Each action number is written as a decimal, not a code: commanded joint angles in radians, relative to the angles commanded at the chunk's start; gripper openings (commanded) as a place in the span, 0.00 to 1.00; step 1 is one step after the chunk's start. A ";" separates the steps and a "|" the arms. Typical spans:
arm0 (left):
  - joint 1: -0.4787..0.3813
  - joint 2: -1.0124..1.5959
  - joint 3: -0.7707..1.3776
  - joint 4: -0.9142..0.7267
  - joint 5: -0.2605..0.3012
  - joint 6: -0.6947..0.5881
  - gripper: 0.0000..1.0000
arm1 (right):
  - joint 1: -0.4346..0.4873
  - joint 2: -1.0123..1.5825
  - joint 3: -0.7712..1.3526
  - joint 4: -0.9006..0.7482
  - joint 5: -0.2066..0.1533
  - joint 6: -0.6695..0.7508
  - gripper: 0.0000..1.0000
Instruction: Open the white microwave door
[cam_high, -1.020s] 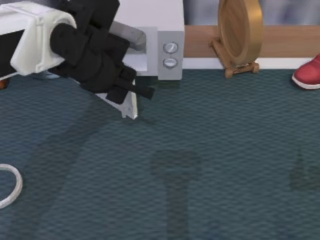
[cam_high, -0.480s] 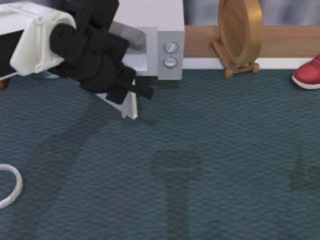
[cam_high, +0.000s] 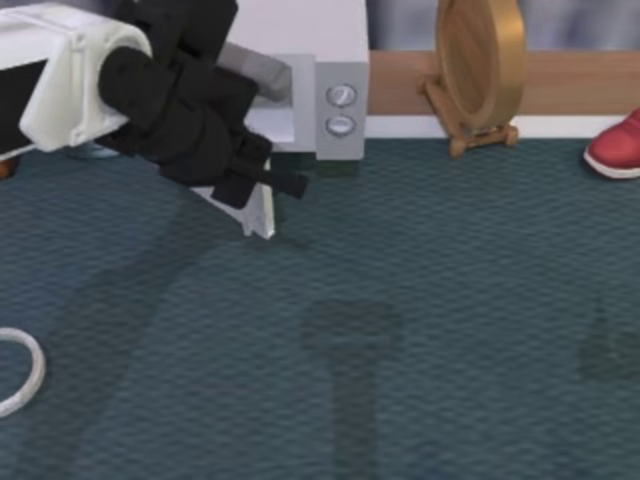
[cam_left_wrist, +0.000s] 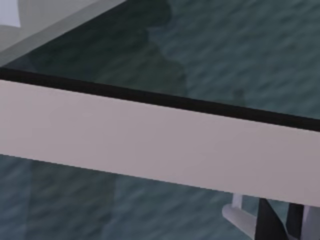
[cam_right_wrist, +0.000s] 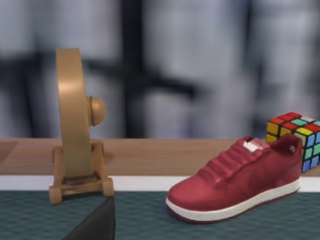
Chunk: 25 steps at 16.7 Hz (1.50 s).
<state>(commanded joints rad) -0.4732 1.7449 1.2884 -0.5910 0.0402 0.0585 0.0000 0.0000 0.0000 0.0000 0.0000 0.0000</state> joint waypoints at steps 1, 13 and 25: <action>0.001 -0.002 0.000 0.001 0.002 0.003 0.00 | 0.000 0.000 0.000 0.000 0.000 0.000 1.00; 0.063 -0.066 -0.066 -0.005 0.085 0.161 0.00 | 0.000 0.000 0.000 0.000 0.000 0.000 1.00; 0.063 -0.066 -0.066 -0.005 0.085 0.161 0.00 | 0.000 0.000 0.000 0.000 0.000 0.000 1.00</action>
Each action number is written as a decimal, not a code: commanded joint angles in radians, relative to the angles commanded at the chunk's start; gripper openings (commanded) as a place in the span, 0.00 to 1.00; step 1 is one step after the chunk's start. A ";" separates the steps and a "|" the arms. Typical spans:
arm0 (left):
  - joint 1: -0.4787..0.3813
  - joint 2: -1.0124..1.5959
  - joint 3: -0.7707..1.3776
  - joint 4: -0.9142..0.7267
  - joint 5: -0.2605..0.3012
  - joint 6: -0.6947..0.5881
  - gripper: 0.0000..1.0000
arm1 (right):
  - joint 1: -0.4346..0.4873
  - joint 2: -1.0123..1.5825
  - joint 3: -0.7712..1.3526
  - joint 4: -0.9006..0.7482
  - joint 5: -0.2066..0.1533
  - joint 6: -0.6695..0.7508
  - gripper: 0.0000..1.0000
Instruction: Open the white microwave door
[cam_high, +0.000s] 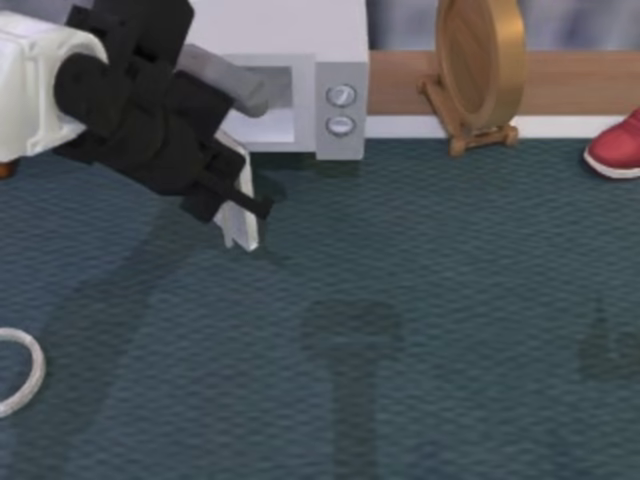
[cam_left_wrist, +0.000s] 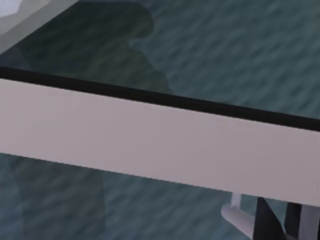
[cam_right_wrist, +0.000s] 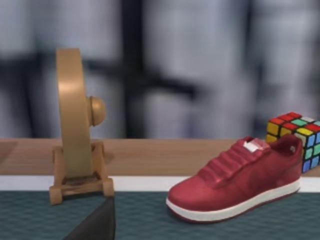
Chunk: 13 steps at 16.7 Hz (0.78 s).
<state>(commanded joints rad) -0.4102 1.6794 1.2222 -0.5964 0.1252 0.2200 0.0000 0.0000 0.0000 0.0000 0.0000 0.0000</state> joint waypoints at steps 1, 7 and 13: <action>0.000 0.000 0.000 0.000 0.000 0.000 0.00 | 0.000 0.000 0.000 0.000 0.000 0.000 1.00; 0.000 0.000 0.000 0.000 0.000 0.000 0.00 | 0.000 0.000 0.000 0.000 0.000 0.000 1.00; 0.009 -0.006 -0.008 -0.004 0.018 0.029 0.00 | 0.000 0.000 0.000 0.000 0.000 0.000 1.00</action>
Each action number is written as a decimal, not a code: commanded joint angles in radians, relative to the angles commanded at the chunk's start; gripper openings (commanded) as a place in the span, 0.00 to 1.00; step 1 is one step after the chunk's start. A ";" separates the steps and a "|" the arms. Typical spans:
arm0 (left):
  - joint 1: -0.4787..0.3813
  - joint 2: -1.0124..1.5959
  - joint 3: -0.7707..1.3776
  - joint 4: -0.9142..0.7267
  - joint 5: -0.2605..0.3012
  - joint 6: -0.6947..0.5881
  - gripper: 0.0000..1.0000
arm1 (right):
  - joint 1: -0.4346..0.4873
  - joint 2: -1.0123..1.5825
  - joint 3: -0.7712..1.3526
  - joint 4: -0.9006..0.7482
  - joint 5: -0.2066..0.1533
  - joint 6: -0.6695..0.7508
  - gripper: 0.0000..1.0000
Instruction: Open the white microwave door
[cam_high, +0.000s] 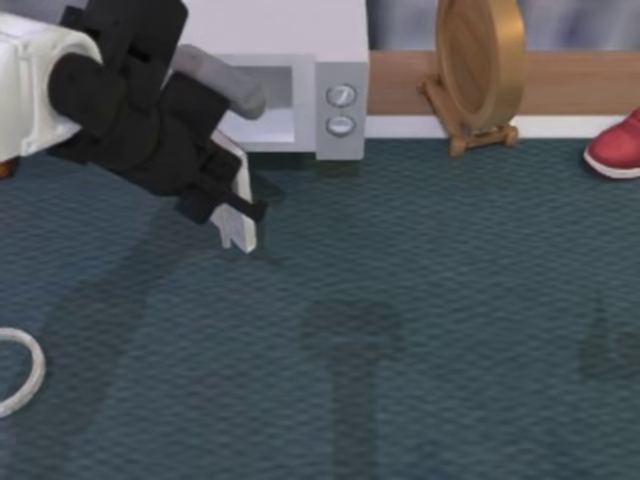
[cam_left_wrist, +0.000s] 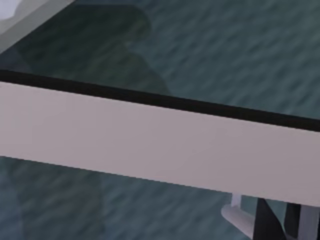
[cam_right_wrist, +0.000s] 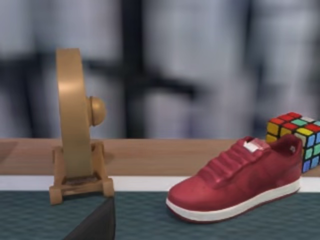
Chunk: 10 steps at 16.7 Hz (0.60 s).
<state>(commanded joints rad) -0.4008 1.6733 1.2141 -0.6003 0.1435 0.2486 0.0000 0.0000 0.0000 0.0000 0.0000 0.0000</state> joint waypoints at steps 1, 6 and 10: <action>0.009 -0.006 -0.005 -0.003 0.010 0.022 0.00 | 0.000 0.000 0.000 0.000 0.000 0.000 1.00; 0.058 -0.034 -0.035 -0.026 0.071 0.137 0.00 | 0.000 0.000 0.000 0.000 0.000 0.000 1.00; 0.064 -0.039 -0.037 -0.028 0.079 0.151 0.00 | 0.000 0.000 0.000 0.000 0.000 0.000 1.00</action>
<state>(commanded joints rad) -0.3368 1.6339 1.1767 -0.6280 0.2226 0.3996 0.0000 0.0000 0.0000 0.0000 0.0000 0.0000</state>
